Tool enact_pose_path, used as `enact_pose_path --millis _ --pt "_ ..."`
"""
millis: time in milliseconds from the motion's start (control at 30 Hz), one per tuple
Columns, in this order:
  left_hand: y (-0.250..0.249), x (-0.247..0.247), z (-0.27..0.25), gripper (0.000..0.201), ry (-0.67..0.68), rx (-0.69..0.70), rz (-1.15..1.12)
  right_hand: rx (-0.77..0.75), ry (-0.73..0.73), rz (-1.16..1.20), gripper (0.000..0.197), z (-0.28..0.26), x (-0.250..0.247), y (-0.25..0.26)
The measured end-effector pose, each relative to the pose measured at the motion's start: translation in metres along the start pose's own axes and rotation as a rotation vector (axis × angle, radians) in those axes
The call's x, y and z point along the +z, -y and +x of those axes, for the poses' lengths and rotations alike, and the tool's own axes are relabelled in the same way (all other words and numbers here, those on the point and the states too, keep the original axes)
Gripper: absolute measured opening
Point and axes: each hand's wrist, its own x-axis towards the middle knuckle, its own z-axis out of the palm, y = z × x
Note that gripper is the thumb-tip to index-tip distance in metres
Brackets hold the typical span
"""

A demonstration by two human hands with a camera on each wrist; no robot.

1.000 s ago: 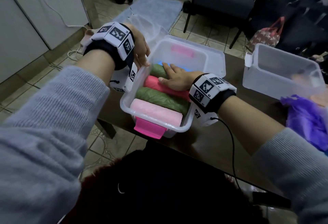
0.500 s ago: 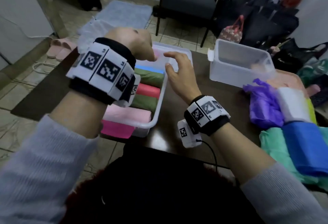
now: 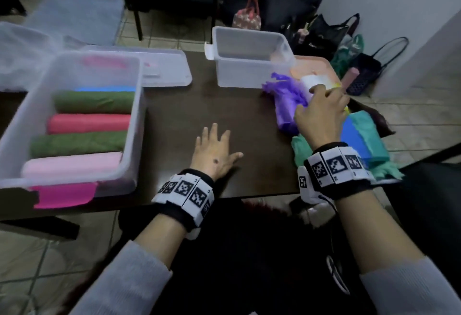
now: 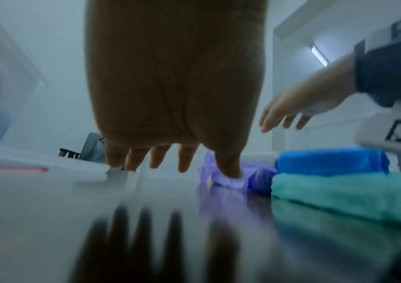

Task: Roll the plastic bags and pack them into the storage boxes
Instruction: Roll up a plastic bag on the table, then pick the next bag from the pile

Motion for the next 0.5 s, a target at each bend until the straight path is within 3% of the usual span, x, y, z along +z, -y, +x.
enact_pose_path --millis 67,200,333,500 --pt "0.008 0.016 0.003 0.074 -0.043 0.014 0.036 0.071 -0.004 -0.076 0.045 -0.001 -0.003 -0.017" --pt "0.020 0.038 0.005 0.072 -0.161 0.040 0.107 0.278 0.167 -0.121 0.058 0.000 -0.007 -0.045" --pt "0.025 0.048 0.005 0.069 -0.254 0.046 0.149 0.340 0.299 -0.091 0.073 0.007 -0.006 -0.056" --pt "0.028 0.049 0.005 0.068 -0.264 0.047 0.148 0.409 0.352 -0.057 0.072 0.016 -0.002 -0.059"
